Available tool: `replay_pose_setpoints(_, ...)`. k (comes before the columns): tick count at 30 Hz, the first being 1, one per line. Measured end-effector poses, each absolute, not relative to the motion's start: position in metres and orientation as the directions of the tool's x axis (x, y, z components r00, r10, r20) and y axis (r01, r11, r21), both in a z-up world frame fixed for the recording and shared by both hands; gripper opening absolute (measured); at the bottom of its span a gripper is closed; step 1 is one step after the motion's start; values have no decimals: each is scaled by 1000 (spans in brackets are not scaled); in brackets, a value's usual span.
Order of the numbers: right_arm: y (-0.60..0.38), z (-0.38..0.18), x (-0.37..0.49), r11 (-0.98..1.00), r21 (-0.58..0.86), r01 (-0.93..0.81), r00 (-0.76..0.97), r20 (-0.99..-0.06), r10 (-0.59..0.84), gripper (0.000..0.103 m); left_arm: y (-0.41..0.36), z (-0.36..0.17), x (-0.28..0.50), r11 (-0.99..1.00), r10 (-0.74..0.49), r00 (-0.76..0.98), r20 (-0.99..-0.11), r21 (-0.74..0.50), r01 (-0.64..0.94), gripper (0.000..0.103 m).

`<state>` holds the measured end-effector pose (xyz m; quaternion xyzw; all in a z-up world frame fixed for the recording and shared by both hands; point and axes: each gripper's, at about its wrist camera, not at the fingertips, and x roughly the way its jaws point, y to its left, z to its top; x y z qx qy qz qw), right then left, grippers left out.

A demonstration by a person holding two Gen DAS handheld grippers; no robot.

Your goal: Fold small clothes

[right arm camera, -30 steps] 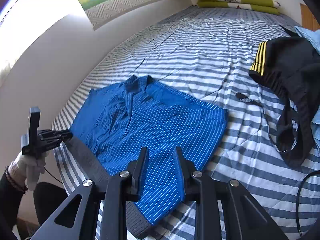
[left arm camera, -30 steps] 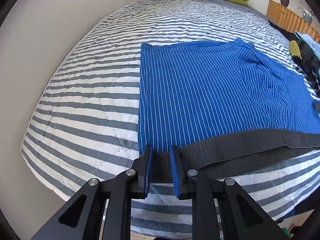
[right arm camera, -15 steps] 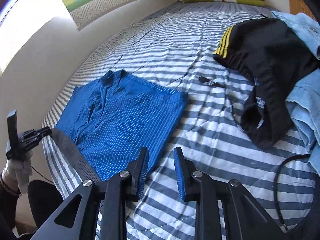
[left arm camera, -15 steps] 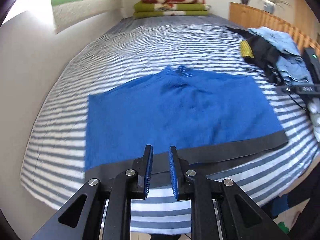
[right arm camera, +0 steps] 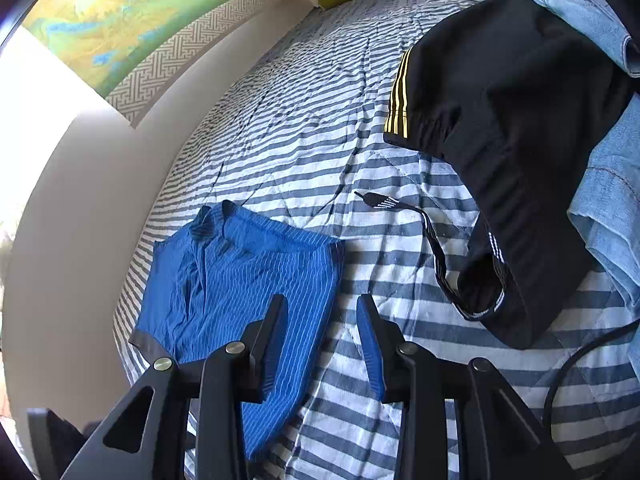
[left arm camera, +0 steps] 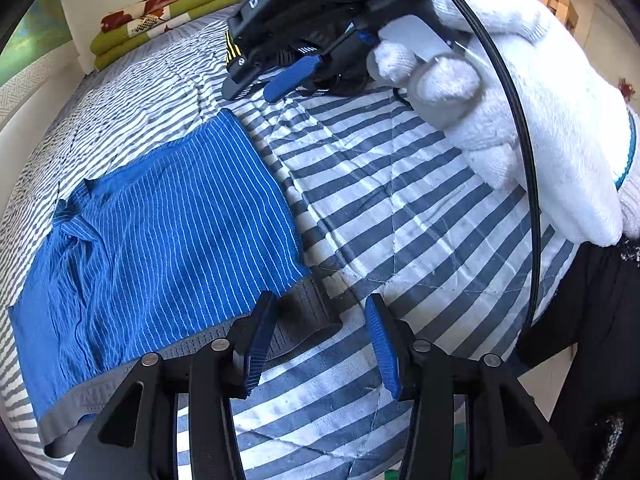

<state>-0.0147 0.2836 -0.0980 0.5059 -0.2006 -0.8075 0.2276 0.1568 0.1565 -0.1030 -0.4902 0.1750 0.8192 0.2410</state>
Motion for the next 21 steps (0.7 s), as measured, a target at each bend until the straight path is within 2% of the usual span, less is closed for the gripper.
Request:
replay_pose_setpoints(2,280,-101,-23,-809,568,151,-377,-724,-578,32,154,-106,156,-834,233,-398,-887,27,-550,48)
replay_pose_setpoints(4,274,-104,-30,-809,570,139,-369,-729,-577,32,150,-106,154,-849,233,-401,-886,16,-529,32)
replay_pose_setpoints(6,266,-108,-36,-822,555,126,-363,-746,-559,32,144,-104,153,-856,249,-393,-885,-12,-517,24)
replay_pose_setpoints(7,261,-110,-40,-828,547,123,-359,-754,-551,32,139,-101,154,-858,263,-386,-884,-32,-513,17)
replay_pose_setpoints(10,249,-120,-48,-861,497,104,-347,-793,-500,32,133,-95,161,-855,287,-380,-879,-57,-515,9)
replay_pose_setpoints(14,245,-126,-51,-862,501,82,-358,-792,-495,31,127,-86,164,-859,307,-399,-864,-71,-507,5)
replay_pose_setpoints(15,245,-125,-51,-858,507,81,-362,-787,-499,26,124,-83,164,-860,322,-399,-859,-89,-502,5)
replay_pose_setpoints(16,245,-126,-50,-852,517,80,-360,-782,-508,8,119,-78,164,-861,339,-401,-851,-110,-496,5)
replay_pose_setpoints(17,248,-126,-49,-838,541,68,-357,-772,-527,4,114,-73,163,-862,358,-403,-842,-132,-489,5)
replay_pose_setpoints(21,263,-113,-44,-771,636,25,-390,-704,-593,4,86,-48,165,-860,420,-431,-799,-199,-470,4)
